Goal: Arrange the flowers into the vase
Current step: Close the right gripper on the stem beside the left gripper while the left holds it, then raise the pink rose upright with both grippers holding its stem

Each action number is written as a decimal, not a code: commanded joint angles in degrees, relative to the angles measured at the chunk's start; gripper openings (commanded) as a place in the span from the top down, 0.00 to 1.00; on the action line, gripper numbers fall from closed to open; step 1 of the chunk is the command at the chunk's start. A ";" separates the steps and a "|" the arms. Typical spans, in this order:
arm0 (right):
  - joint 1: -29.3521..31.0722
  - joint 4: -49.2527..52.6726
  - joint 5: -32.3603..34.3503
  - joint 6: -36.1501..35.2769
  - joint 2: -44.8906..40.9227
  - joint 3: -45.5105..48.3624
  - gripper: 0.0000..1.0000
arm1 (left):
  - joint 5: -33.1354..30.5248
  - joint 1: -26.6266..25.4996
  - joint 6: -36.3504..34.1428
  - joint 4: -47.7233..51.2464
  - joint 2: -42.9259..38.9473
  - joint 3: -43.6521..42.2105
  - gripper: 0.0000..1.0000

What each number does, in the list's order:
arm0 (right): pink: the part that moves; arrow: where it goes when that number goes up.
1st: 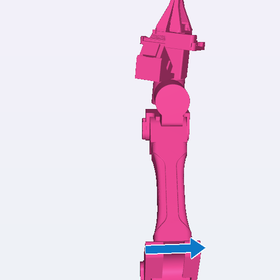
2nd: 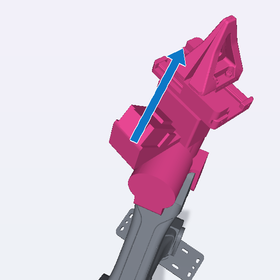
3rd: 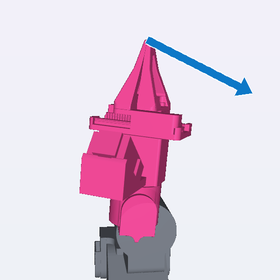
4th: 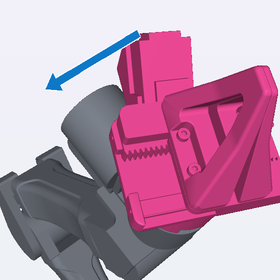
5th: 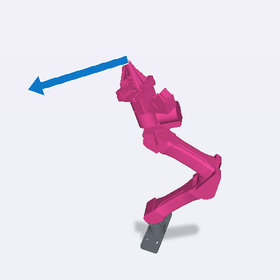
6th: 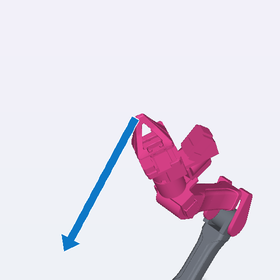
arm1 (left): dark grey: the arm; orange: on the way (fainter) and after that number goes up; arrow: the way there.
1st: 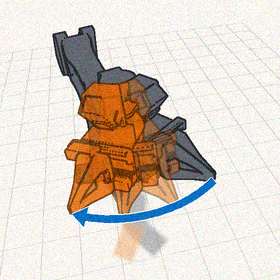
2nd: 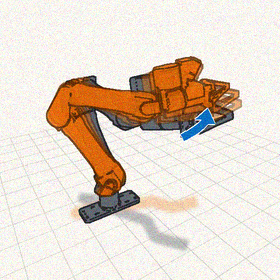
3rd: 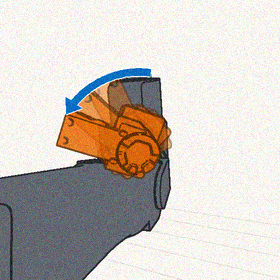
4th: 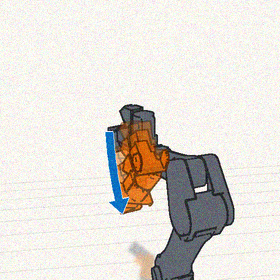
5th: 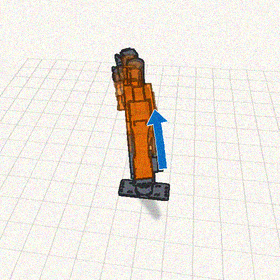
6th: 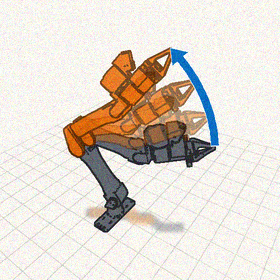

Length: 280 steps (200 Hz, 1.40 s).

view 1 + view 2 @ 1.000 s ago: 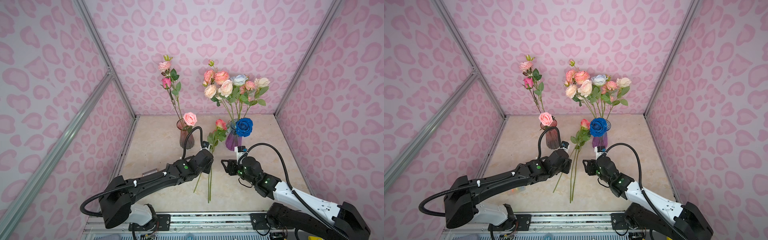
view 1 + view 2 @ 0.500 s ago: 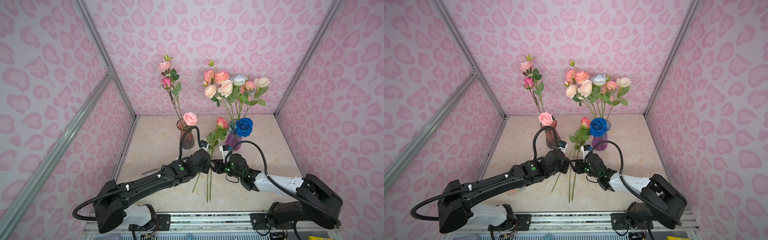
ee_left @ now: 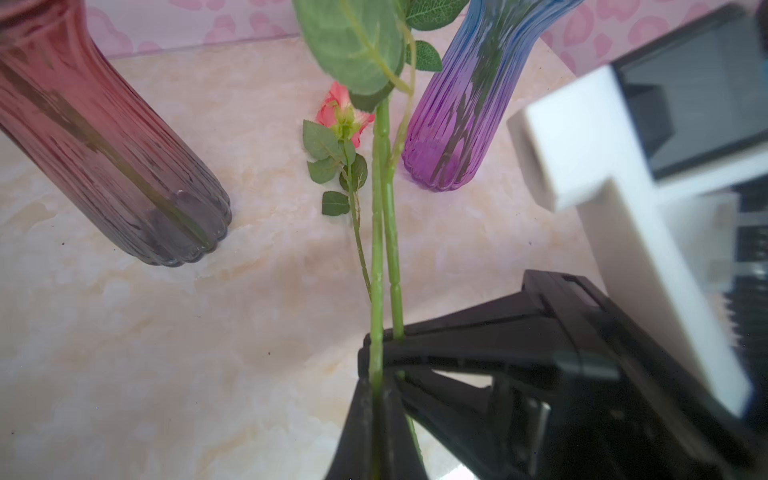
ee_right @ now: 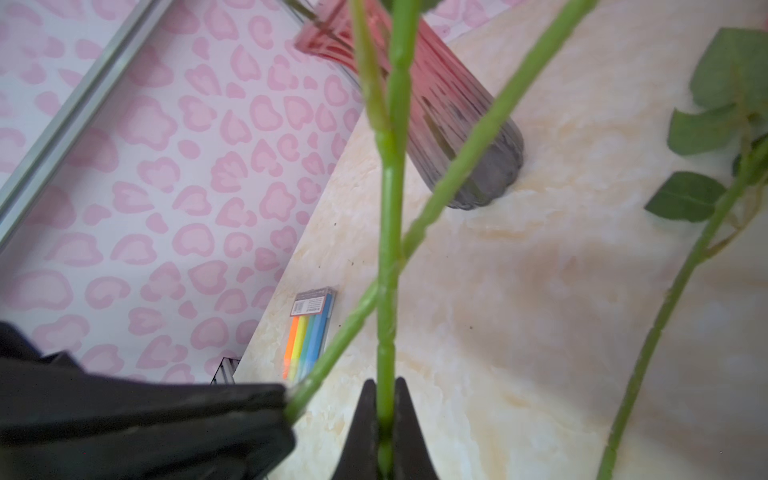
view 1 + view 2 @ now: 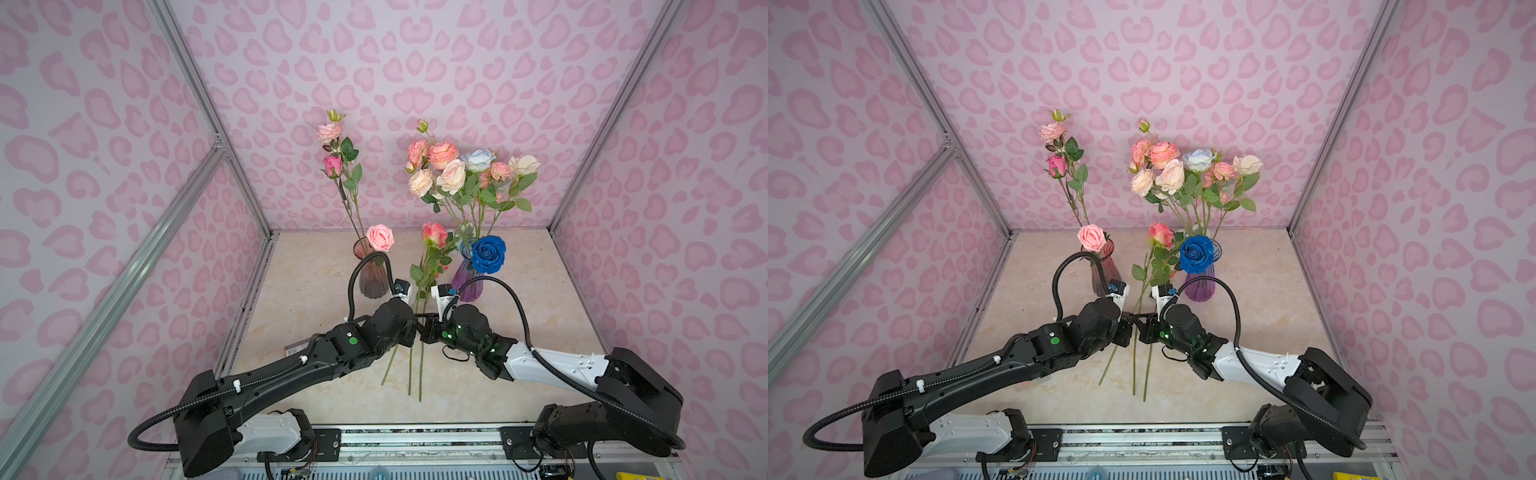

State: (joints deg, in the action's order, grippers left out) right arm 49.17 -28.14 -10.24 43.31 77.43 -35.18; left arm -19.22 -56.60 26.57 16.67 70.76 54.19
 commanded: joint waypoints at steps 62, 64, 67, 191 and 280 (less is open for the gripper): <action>5.97 20.15 11.22 -10.53 -15.03 -1.38 1.00 | -3.53 -0.18 -1.44 10.01 -9.98 0.33 0.96; 6.12 20.43 11.45 -10.57 -15.29 -1.49 1.00 | -3.23 -0.13 -1.43 9.71 -9.84 0.04 0.96; 6.41 20.94 11.73 -10.77 -15.75 -1.55 1.00 | -2.91 -0.13 -1.32 9.19 -9.65 -0.31 0.96; 15.61 30.05 22.74 -14.06 -27.86 -2.74 1.00 | -1.09 -0.33 -2.20 3.02 1.16 -1.26 0.36; 17.75 27.26 22.06 -16.50 -26.45 -3.89 1.00 | 20.68 -1.68 -11.97 0.74 -10.08 8.99 0.29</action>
State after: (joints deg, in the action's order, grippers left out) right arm 66.37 1.21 11.92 27.81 50.74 -38.72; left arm -5.19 -58.33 17.89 21.63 57.41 60.99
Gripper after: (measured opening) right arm 0.059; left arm 0.712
